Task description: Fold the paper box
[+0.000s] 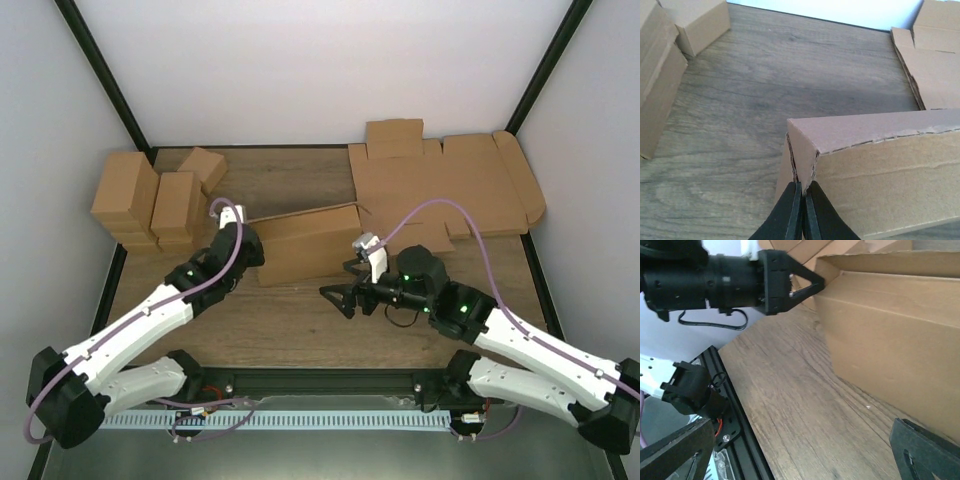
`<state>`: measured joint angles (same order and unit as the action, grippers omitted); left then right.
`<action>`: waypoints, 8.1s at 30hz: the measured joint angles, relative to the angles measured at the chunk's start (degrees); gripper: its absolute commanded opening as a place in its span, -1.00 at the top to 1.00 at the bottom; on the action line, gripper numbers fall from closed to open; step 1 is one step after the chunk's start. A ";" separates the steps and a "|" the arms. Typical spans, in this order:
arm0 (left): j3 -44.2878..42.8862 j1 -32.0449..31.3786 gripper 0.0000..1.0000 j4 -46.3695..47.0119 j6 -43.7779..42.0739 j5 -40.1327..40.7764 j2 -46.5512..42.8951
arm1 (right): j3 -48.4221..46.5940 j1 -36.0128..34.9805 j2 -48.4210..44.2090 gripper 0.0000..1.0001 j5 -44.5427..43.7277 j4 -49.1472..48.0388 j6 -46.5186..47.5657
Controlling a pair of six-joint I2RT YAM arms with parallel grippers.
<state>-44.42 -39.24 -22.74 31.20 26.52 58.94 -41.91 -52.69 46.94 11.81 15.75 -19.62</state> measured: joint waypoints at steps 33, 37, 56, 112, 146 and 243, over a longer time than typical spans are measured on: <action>-5.77 13.49 0.93 11.13 -7.89 -5.70 13.33 | -2.64 -3.39 40.83 -0.99 -13.33 -49.35 21.86; -5.79 13.55 0.93 11.28 -7.87 -6.91 13.33 | -7.26 -3.39 46.45 -1.00 -13.20 -49.66 24.24; -6.03 13.62 0.93 10.03 -7.89 -9.51 12.70 | -8.13 -3.37 45.22 -1.00 -14.95 -49.62 24.55; -5.38 15.63 0.93 -7.08 -12.44 -20.65 -1.51 | -2.99 -1.29 40.81 -1.00 -11.41 -50.47 24.83; -2.64 15.76 0.93 -8.28 -13.29 -21.09 -5.49 | -3.87 -1.22 31.80 -1.00 -15.19 -42.51 24.06; -0.13 16.13 0.93 -6.78 -16.50 -20.85 -7.45 | -20.41 -0.94 52.83 -1.00 -7.41 -37.55 34.64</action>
<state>-44.56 -23.11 -29.52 14.70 5.67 51.48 -62.33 -53.63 99.77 4.40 -21.80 15.03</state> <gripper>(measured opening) 0.039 0.997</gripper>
